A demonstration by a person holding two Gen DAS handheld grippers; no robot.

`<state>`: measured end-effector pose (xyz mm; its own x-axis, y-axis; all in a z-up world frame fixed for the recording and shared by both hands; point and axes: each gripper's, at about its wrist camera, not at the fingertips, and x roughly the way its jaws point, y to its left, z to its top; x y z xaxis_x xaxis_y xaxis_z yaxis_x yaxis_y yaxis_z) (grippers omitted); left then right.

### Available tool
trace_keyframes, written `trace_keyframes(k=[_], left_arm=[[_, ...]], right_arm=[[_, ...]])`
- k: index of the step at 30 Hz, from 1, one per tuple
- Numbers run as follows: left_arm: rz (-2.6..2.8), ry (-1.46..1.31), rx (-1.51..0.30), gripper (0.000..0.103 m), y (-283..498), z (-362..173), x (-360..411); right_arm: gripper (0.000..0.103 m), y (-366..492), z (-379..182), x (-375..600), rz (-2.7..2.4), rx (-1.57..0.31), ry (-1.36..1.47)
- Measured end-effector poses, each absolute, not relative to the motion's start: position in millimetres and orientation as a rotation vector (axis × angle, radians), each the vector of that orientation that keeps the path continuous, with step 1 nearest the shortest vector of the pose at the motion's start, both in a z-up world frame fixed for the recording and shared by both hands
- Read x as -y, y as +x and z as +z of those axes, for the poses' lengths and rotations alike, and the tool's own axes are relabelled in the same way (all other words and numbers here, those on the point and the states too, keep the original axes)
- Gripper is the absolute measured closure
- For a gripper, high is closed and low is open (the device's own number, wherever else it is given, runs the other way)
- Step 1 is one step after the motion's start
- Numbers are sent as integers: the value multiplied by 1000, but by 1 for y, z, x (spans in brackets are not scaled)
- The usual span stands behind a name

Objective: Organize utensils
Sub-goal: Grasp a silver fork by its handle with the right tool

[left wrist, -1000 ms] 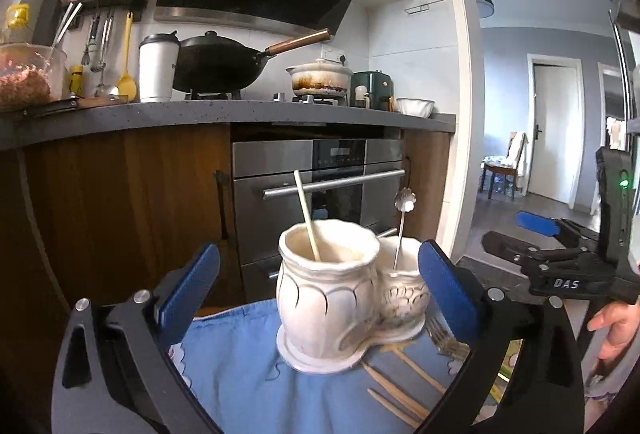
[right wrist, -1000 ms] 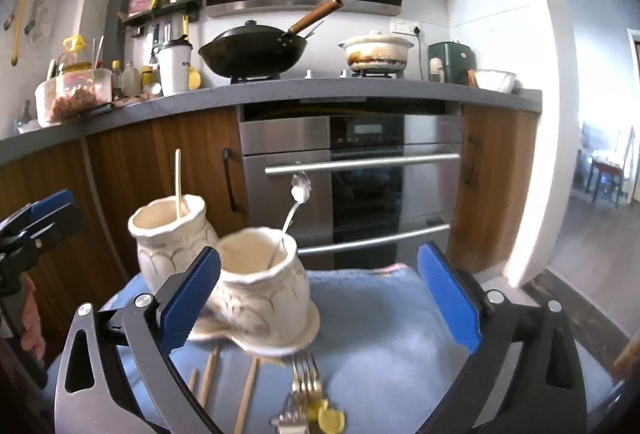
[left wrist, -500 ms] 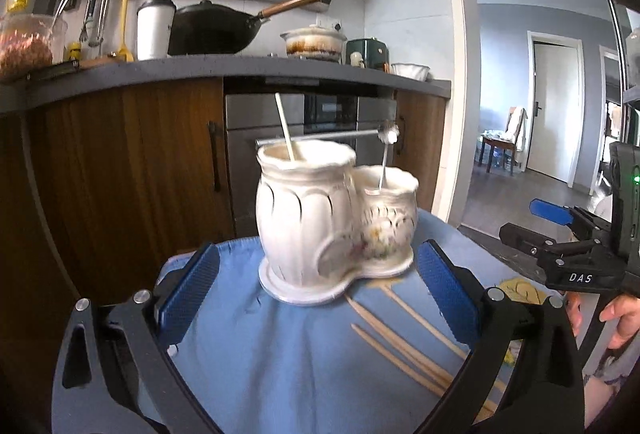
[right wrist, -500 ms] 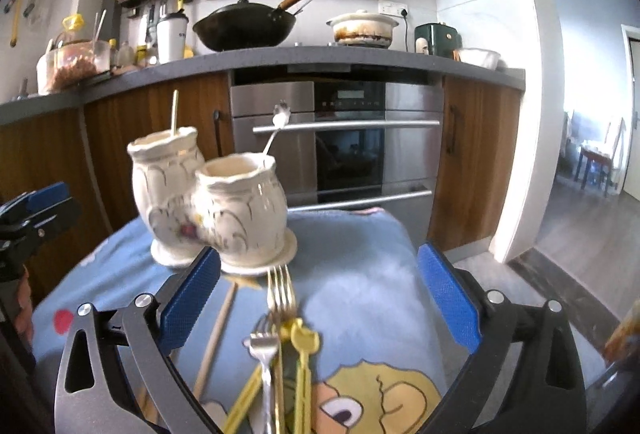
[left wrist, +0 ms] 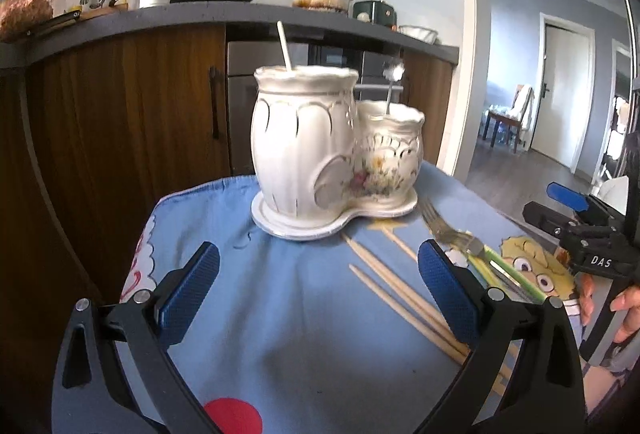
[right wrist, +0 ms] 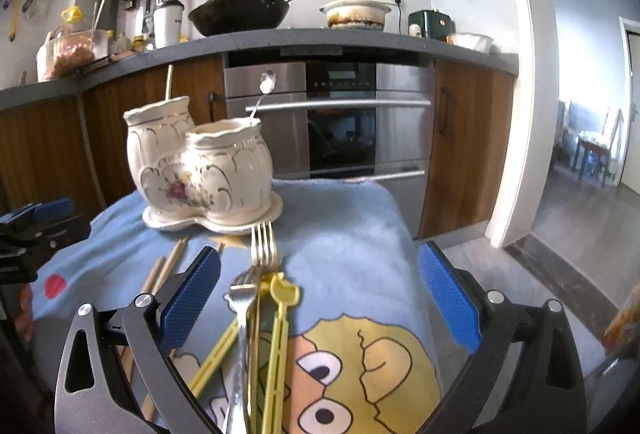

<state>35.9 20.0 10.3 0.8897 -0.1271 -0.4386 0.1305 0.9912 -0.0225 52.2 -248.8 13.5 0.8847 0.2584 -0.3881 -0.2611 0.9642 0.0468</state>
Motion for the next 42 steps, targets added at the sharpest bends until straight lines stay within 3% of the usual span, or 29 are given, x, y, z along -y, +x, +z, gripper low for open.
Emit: trace_keyframes(k=[16,20,30,33,42], left_arm=[[-109,124,-651,5,40,-21,18],[-114,141,-664,5,42,-23,20],[-117,164,-669,5,44,-24,25],[-122,155,-671,5,45,-23,25],[-128,153,-678,5,46,-24,25]], right_arm=[[5,55,1,240,334,-507,-49],[10,57,-3,226,382,-557,-93],[64,63,-10,205,434,-651,-162],[72,63,-10,201,453,-659,-172],[82,73,-16,186,430,-705,-217]])
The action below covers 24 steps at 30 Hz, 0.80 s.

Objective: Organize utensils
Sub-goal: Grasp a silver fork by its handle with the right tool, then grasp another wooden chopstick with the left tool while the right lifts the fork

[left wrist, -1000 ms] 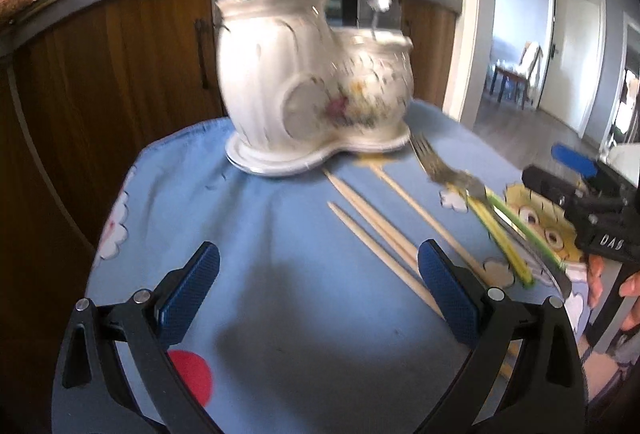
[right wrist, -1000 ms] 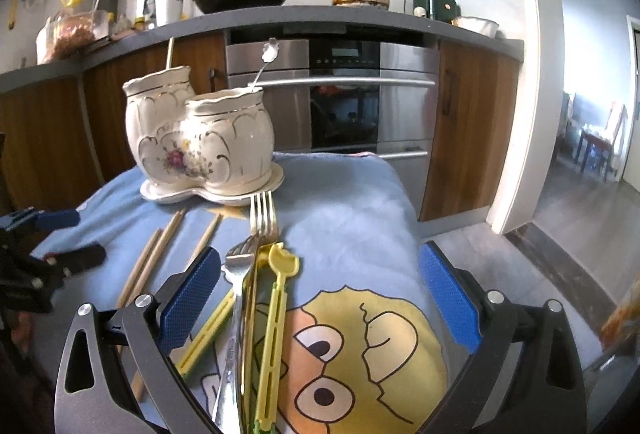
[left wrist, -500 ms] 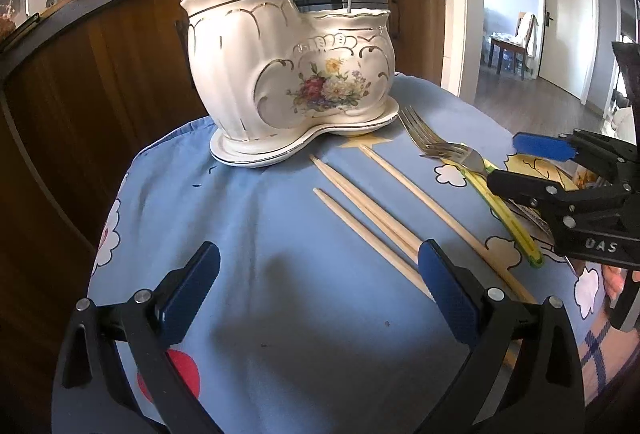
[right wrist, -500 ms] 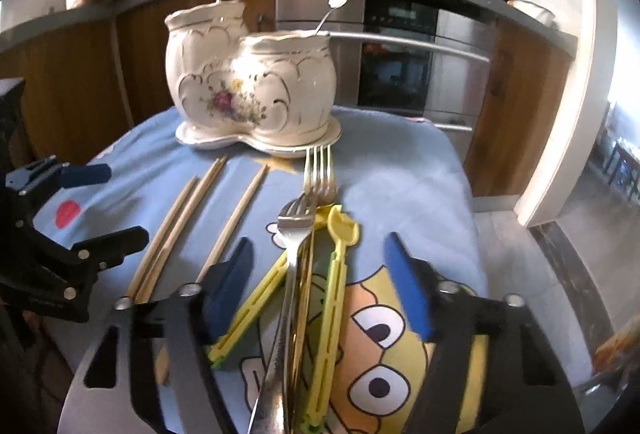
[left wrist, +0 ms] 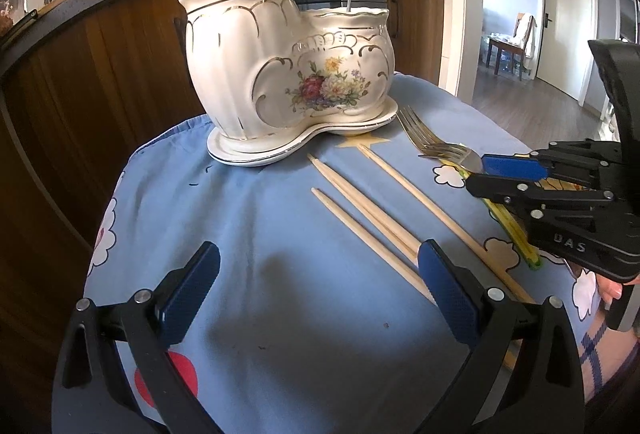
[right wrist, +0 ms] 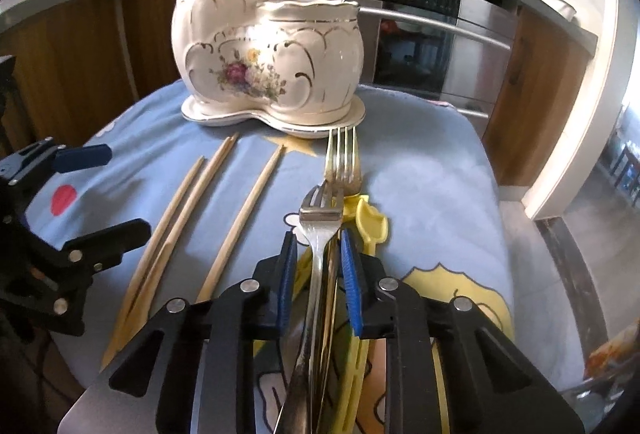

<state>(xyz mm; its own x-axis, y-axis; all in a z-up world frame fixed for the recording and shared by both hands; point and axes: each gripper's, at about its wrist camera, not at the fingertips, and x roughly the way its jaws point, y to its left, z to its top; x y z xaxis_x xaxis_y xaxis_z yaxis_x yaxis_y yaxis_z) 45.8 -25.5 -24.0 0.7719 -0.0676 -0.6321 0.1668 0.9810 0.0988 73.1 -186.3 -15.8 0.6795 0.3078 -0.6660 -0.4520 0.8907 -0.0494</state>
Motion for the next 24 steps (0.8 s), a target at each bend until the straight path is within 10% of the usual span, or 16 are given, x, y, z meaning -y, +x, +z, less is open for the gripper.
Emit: trace_keyframes(k=[24], left_arm=[[-138,96,-844,56,60,-31,48]], right_arm=[[96,54,8,216,498,-538,-57]])
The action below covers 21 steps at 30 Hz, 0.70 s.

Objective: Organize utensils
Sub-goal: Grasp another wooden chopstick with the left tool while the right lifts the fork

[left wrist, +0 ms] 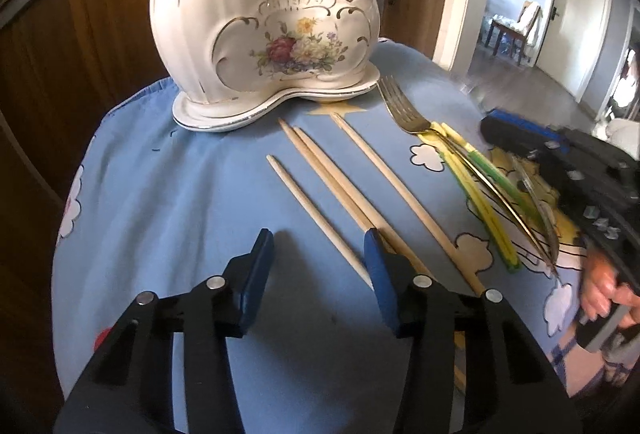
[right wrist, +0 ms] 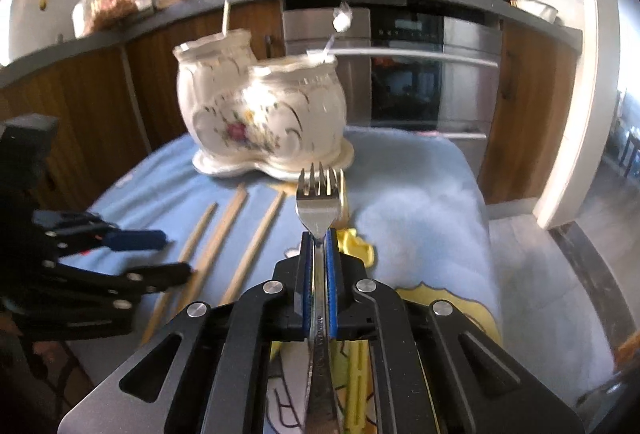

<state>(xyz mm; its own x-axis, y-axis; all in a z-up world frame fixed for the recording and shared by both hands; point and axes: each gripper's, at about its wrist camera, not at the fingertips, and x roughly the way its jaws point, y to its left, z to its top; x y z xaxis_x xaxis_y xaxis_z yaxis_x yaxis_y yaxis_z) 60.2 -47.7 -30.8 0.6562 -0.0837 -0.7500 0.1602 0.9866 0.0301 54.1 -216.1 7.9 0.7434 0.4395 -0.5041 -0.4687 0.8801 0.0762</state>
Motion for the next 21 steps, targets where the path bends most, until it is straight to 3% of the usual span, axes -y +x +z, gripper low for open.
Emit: trace_keyframes(k=[1,2,4,7,21], left_arm=[[-138,122,-843,60,61,-30,51],[-154,138,-845,73,62,-30,53],[-167,168,-855,86,66,-28,53],[-187,183,-883,94,71,-26,47],[-258,225,-907,94,53,-27,36]], right_arm=[[96,52,10,217,503,-521,-50],[96,51,13,220,506,-506,-42],[96,49,15,224,513,-490,-22],[96,50,17,228,516,-480,-1],[97,44,26,238,556,-410,59]])
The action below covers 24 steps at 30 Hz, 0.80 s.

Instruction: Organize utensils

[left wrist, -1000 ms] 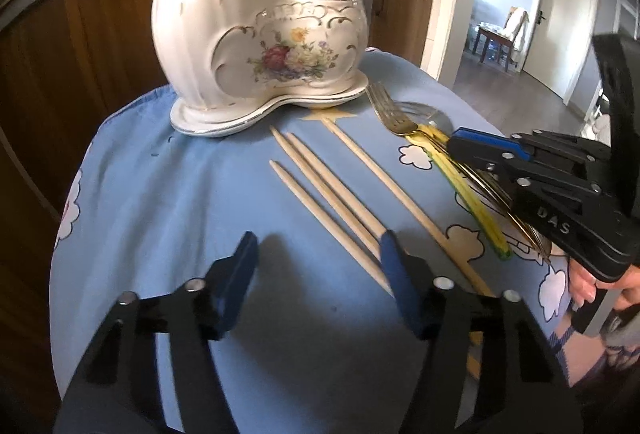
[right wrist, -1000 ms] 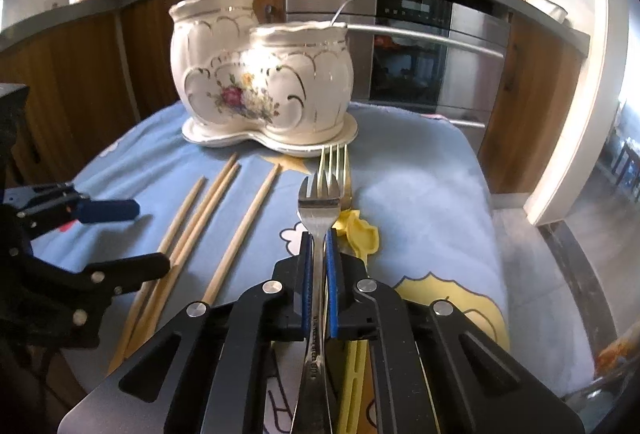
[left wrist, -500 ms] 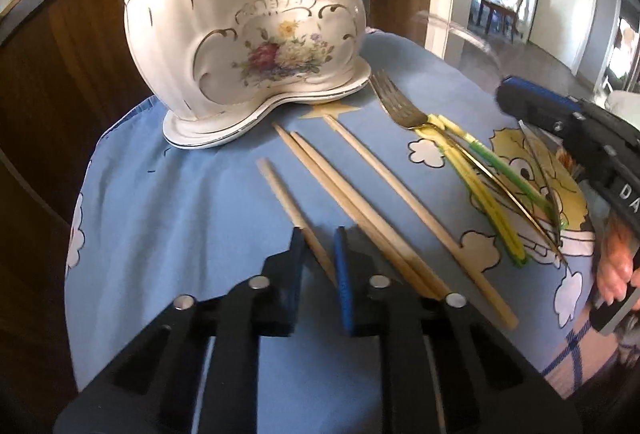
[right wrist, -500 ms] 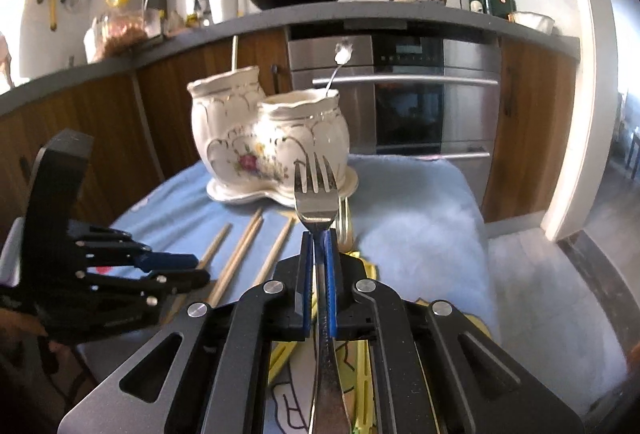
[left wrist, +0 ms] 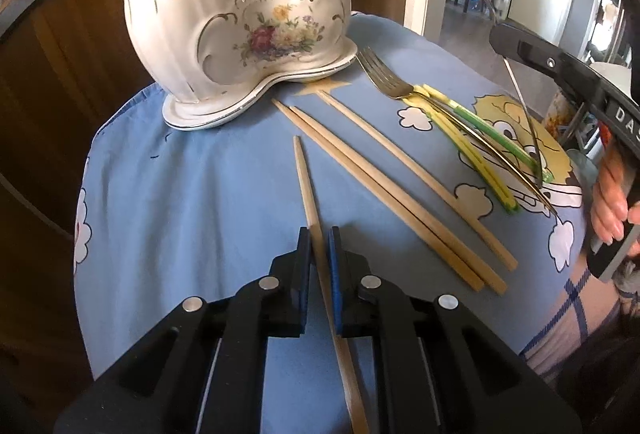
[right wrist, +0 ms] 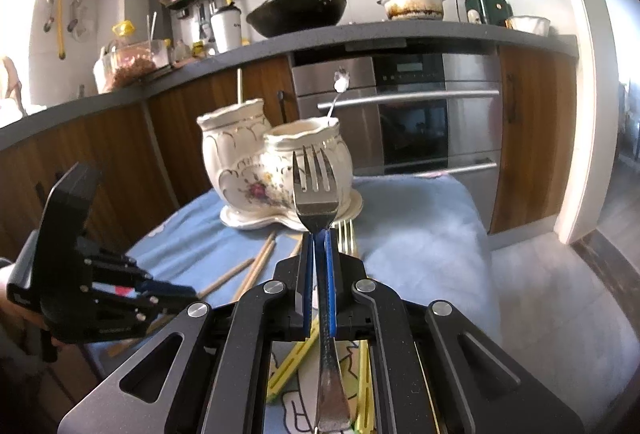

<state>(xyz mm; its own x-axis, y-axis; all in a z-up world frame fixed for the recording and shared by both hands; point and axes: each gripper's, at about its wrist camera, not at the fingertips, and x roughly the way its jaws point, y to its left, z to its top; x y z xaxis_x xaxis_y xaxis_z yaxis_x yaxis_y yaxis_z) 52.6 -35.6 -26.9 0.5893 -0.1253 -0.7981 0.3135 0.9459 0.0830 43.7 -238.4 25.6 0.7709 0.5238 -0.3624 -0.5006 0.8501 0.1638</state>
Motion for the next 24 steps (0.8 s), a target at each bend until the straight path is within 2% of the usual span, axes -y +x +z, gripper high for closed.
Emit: trace_keyframes(k=[17,24], left_arm=[[-306,176,-717,97,34,0,20],[-305,156,-714,97,36,0,15]], right_arm=[[97,23,41,238,557,-263,46],[98,17,44,234,558,-233,25]])
